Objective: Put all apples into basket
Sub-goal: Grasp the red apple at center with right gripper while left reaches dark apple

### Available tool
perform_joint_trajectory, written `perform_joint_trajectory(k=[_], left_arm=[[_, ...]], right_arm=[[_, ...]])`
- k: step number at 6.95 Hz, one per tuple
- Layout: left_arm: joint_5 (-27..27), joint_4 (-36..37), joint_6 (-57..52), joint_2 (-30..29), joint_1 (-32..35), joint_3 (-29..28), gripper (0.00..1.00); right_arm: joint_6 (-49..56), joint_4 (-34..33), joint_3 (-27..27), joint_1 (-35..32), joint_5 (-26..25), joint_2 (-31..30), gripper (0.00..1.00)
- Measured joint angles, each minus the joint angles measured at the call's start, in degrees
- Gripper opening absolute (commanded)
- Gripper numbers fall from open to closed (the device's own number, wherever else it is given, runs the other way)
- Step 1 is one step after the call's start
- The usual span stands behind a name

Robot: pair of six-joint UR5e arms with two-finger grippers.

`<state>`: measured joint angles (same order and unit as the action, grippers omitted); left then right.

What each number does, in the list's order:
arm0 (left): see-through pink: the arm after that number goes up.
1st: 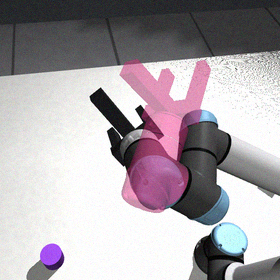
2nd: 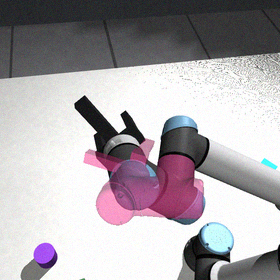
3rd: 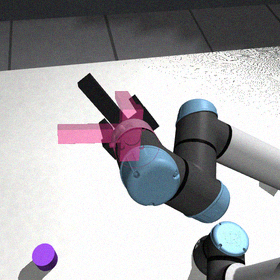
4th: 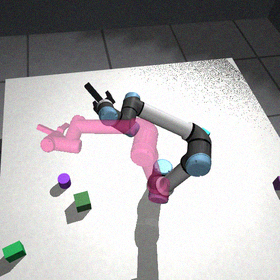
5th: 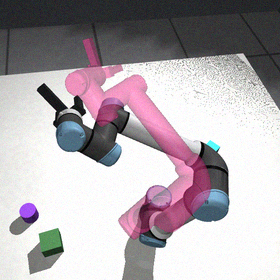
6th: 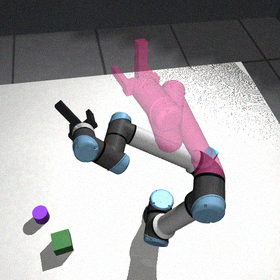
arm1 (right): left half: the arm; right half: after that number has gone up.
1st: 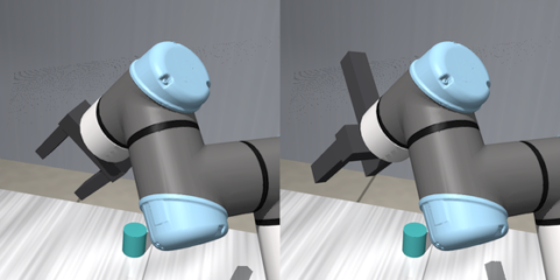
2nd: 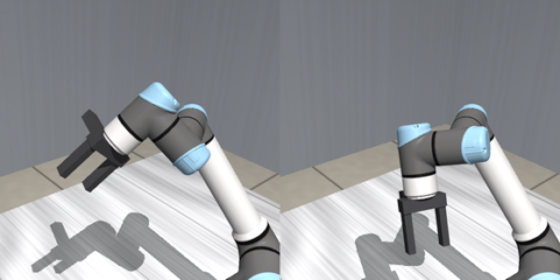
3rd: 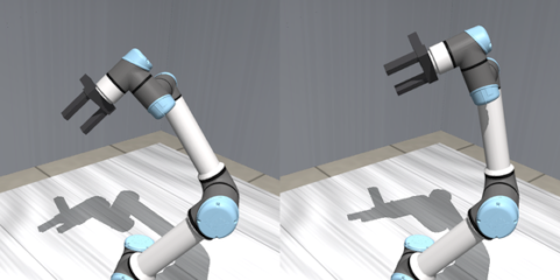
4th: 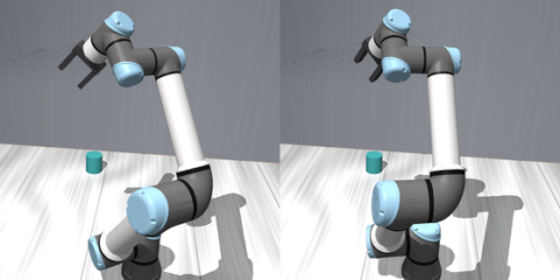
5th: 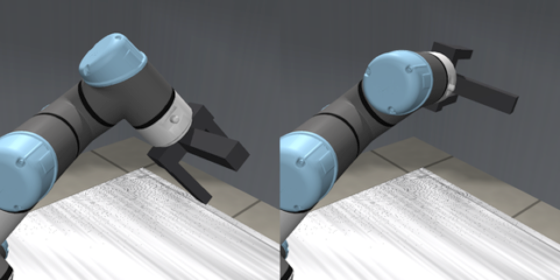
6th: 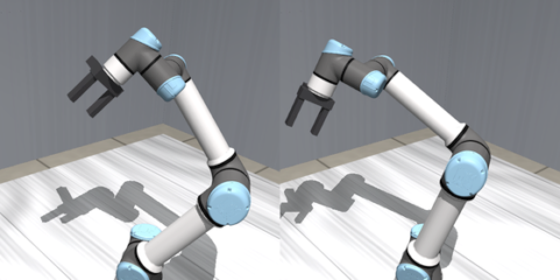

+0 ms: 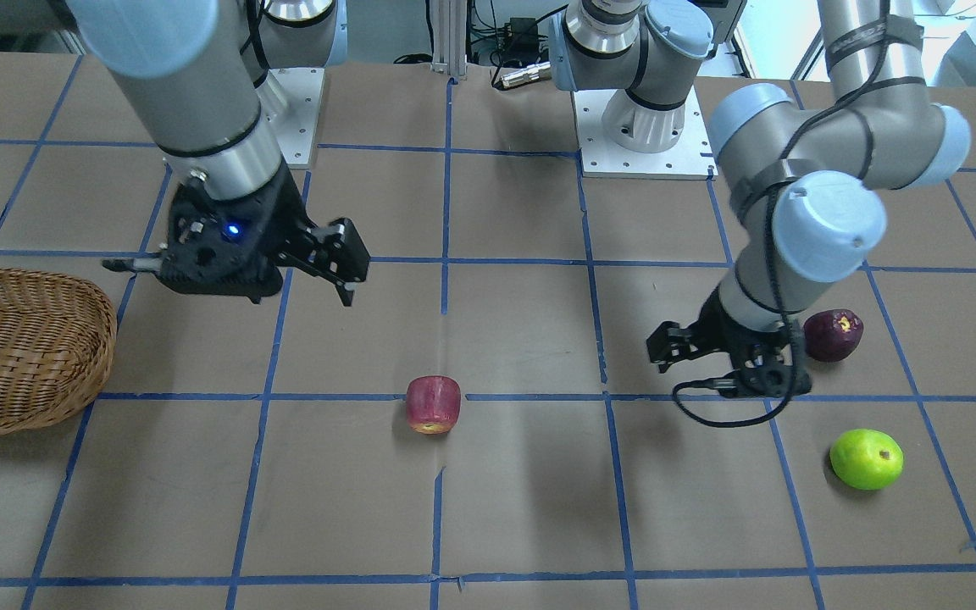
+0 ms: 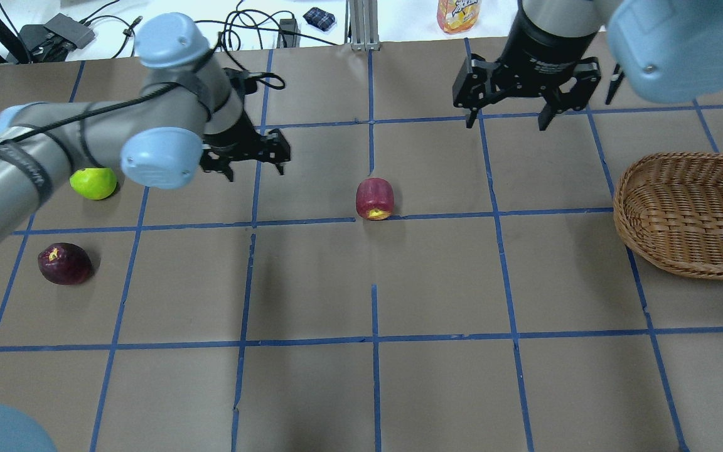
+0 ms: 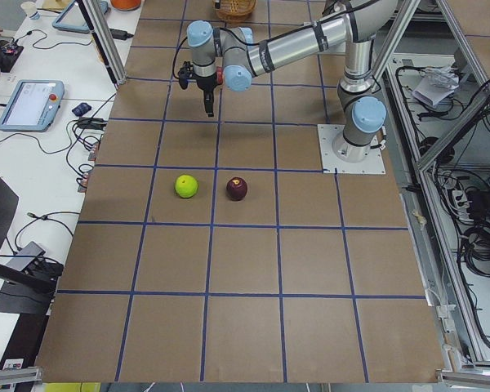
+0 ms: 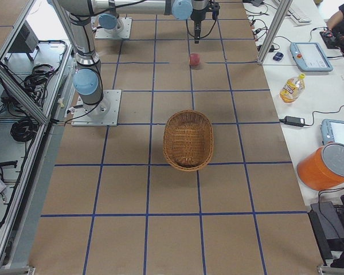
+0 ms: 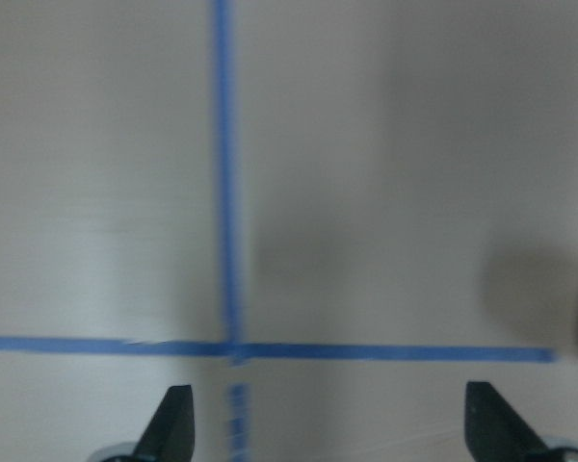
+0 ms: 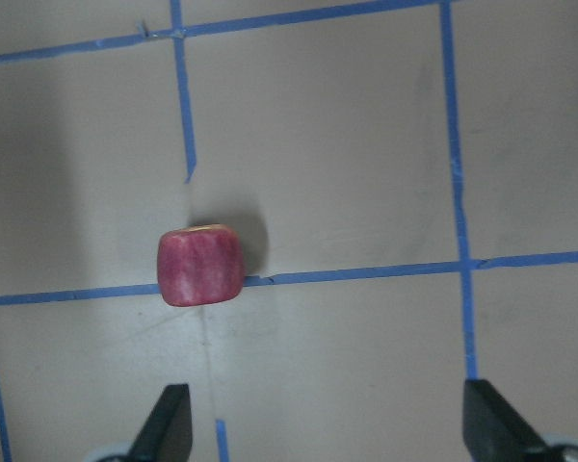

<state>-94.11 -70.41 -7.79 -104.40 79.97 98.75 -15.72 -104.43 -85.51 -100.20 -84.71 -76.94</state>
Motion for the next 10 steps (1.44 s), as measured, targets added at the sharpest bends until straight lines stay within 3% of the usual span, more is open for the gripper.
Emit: perform_joint_trajectory(k=[2,4,7,9,10], left_arm=[[-3.46,-2.88,-11.34,1.78,-12.05,1.04,1.0],[-3.48,-2.23,-22.22,1.12,-22.43,3.92,1.0],[-2.68,1.38,-29.02,-2.3,-28.19,6.3,1.0],[0.35,2.2,-30.09,-4.44,-28.54,6.12,1.0],[1.17,2.29,-30.31,-5.0,-28.6,6.2,1.0]], right_arm=[[-5.69,-8.7,-0.2,-4.5,-0.03,8.14,1.0],[-8.29,-11.55,-0.57,-8.19,-0.86,14.38,1.0],[-8.32,-17.95,-4.57,-9.95,-2.44,19.66,0.99],[-8.18,-21.22,-6.27,-10.0,-2.72,20.48,0.34],[-8.11,-22.15,-6.4,-9.98,-2.82,20.4,0.23]])
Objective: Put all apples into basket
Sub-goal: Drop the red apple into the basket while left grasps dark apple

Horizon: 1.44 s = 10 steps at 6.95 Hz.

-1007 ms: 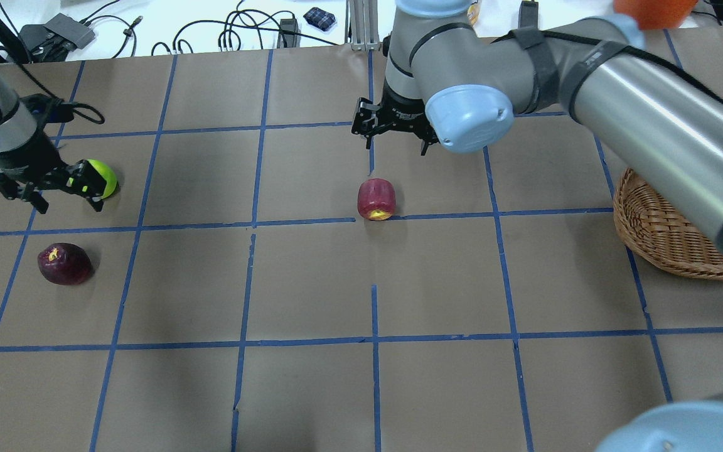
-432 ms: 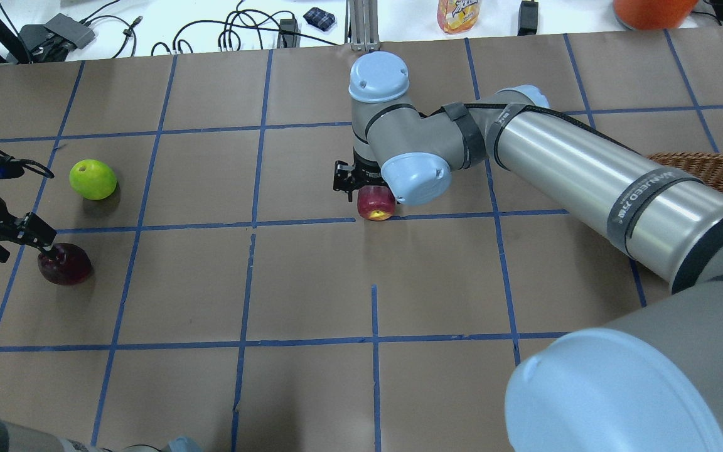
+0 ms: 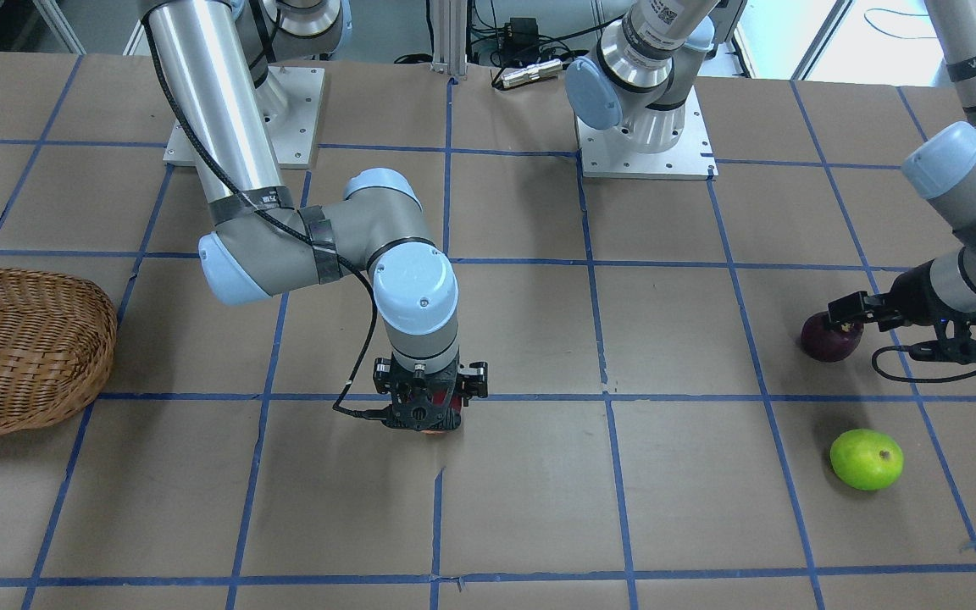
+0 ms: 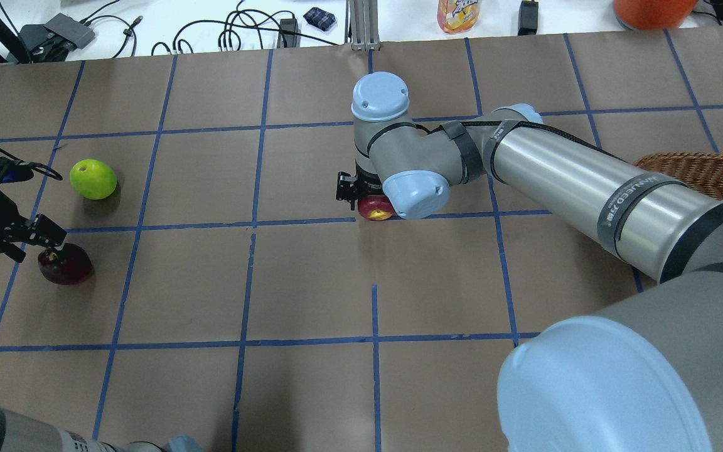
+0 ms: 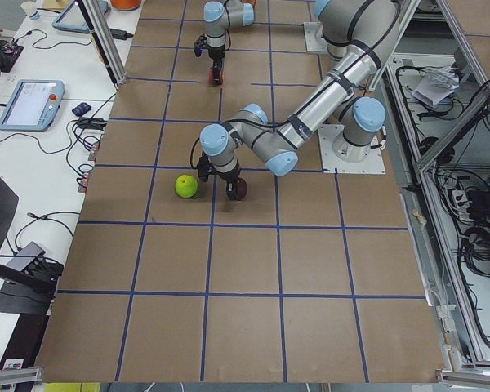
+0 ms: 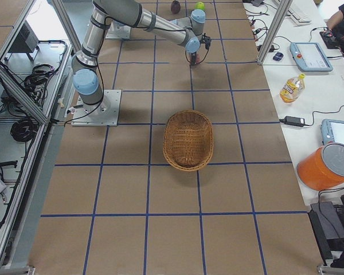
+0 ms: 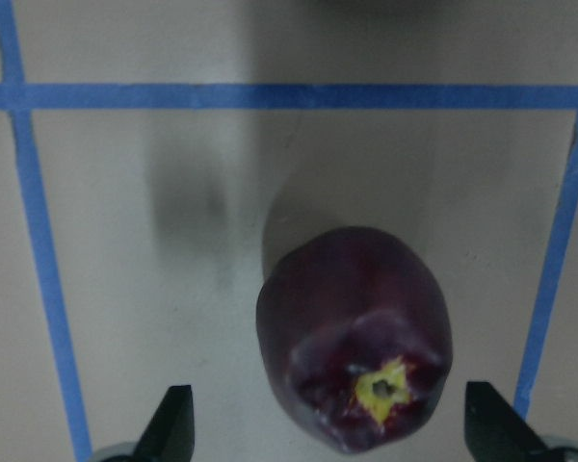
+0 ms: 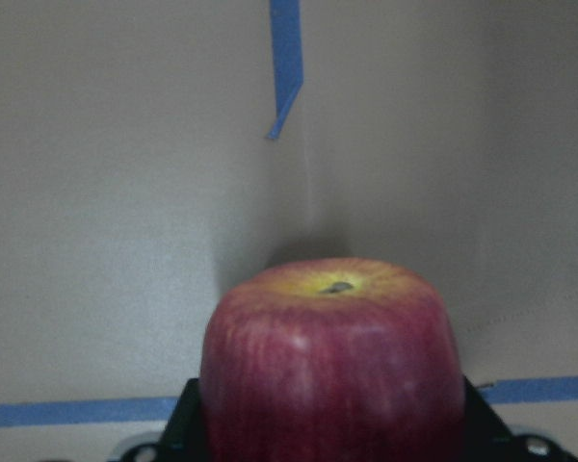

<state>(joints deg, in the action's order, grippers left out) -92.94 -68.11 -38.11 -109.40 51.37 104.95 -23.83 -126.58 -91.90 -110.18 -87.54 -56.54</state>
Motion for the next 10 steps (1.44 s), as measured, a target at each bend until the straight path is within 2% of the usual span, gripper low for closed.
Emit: perform_joint_trajectory(k=[2,3,4,5,6,8,10], left_arm=[[0.43,0.08,0.24,-1.25,-0.04,0.63,1.0],[0.44,0.09,0.46,-1.73,-0.05,0.97,1.0],[0.42,0.09,0.65,-2.02,-0.05,1.18,0.76],[0.36,0.13,0.75,-2.25,-0.03,1.17,0.32],[0.24,0.18,0.71,-2.2,0.06,0.92,0.1],[0.51,0.03,0.92,-1.17,0.92,0.09,0.07],[5.01,-2.67,5.05,1.38,6.22,-1.16,0.07]], right_arm=[[0.43,0.24,0.17,0.97,-0.02,-1.83,0.24],[1.46,2.27,-0.36,3.55,0.09,-4.74,0.24],[5.23,5.98,-1.37,8.55,0.1,-8.65,0.15],[12.92,9.1,-3.08,15.05,-0.24,-12.78,0.1],[21.77,10.38,-5.35,22.05,-1.59,-16.38,0.08],[40.08,10.29,-9.69,36.6,-4.09,-20.19,0.05],[60.47,9.48,-11.15,51.41,-3.53,-19.93,0.07]])
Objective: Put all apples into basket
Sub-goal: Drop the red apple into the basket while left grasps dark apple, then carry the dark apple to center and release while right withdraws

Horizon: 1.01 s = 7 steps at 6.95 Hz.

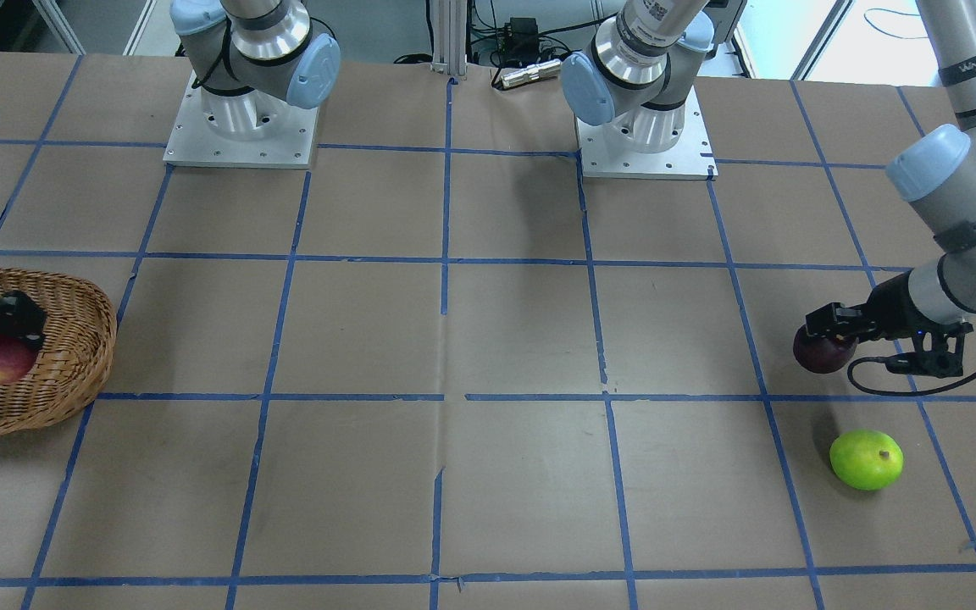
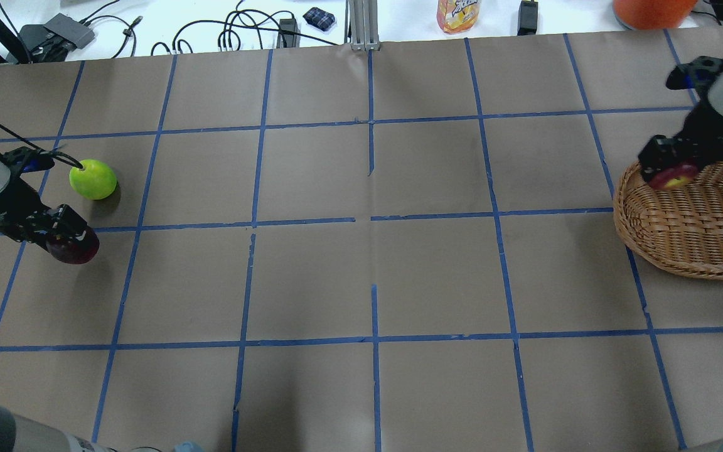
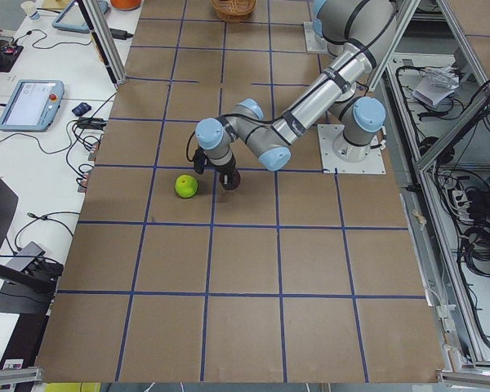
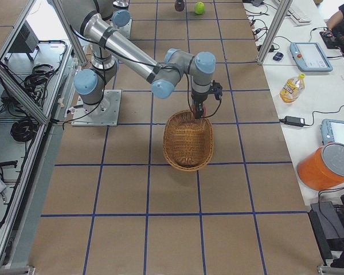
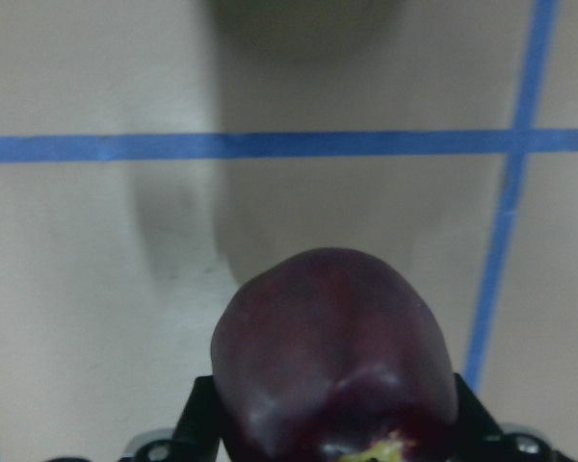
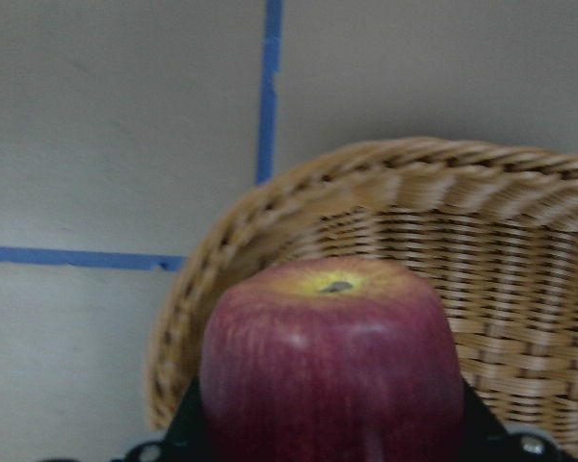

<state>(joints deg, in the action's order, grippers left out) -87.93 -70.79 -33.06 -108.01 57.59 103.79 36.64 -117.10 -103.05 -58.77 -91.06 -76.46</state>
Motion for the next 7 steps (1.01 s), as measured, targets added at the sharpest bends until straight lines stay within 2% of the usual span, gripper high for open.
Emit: perform_joint_trajectory(k=[2,3,4,5,6,7], left_arm=[[6.58,0.68,15.43,1.3,12.49,-0.94,0.07],[7.75,4.8,26.22,0.96,21.66,-1.61,0.07],[7.71,9.92,36.47,-0.1,30.3,-2.01,0.07],[7.29,14.1,45.48,-1.85,36.99,-2.16,0.07],[7.0,17.47,51.29,-3.64,42.13,-2.31,0.12],[6.84,20.7,54.32,-5.51,45.45,-2.53,0.47]], right_arm=[[13.64,-3.26,-0.07,10.16,2.85,3.45,0.1],[18.57,-5.77,0.04,13.47,4.48,6.26,0.28],[21.48,-7.87,0.22,15.72,5.93,8.76,0.93],[23.09,-8.82,0.41,16.85,7.83,10.14,1.0],[24.25,-8.89,0.45,17.25,9.23,10.3,1.0],[25.03,-8.52,0.46,17.23,10.18,9.41,1.0]])
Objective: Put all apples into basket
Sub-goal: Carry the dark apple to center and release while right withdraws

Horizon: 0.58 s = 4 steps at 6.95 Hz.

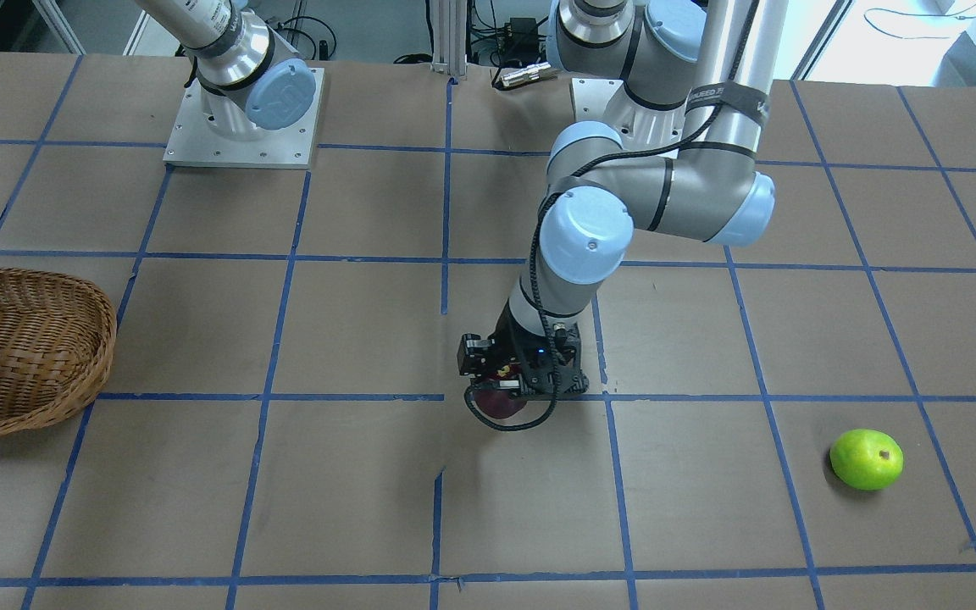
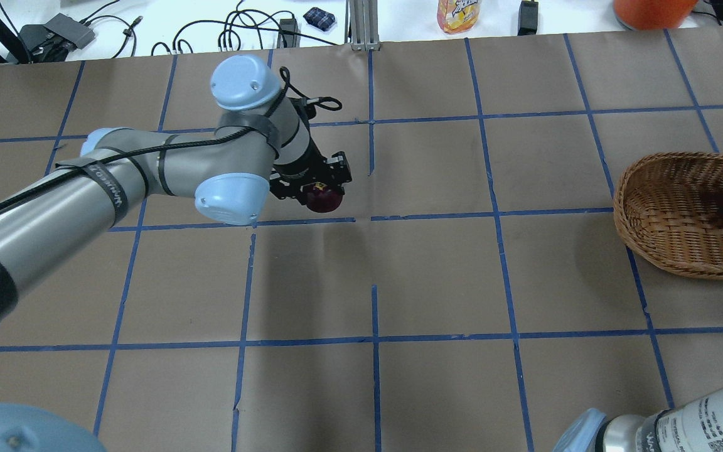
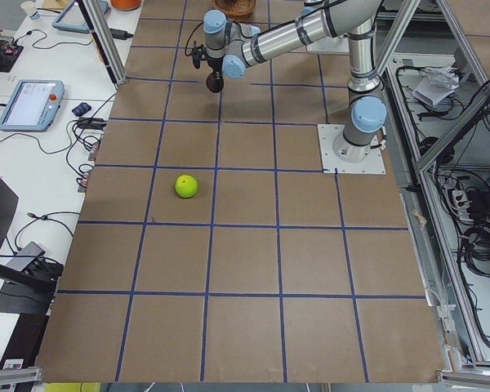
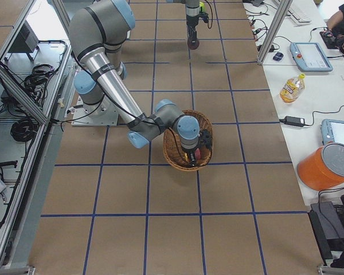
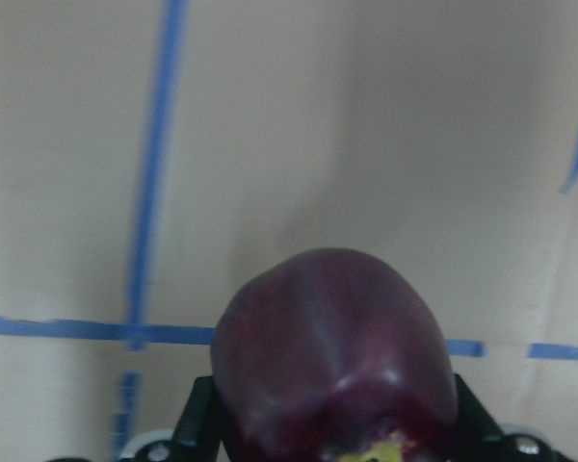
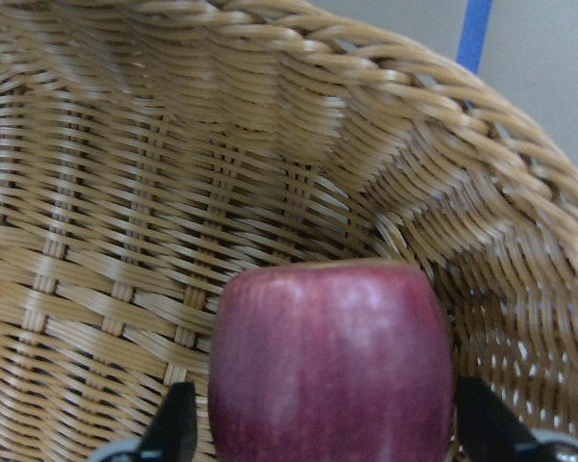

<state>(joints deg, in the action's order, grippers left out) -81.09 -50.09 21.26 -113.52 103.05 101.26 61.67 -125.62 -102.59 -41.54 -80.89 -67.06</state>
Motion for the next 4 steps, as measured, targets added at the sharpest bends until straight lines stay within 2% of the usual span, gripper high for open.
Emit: perform_joint_trajectory(k=[1,2,4], left_arm=[[-0.01,2.48,1.44,-1.69,1.45,-0.12,0.99],[0.02,4.97,2.76,-3.17,2.26,-0.15,1.0],[-0.26,6.94,2.96,-3.42,2.28,-0.55,1.0]], right_arm=[[0.13,1.44,-0.01,-0.41,0.33,-1.92,1.0],[-0.5,5.42,0.0,-2.2,0.44,-5.47,1.0],[-8.23,13.04,-0.03,-11.1,-0.12,-13.2,1.0]])
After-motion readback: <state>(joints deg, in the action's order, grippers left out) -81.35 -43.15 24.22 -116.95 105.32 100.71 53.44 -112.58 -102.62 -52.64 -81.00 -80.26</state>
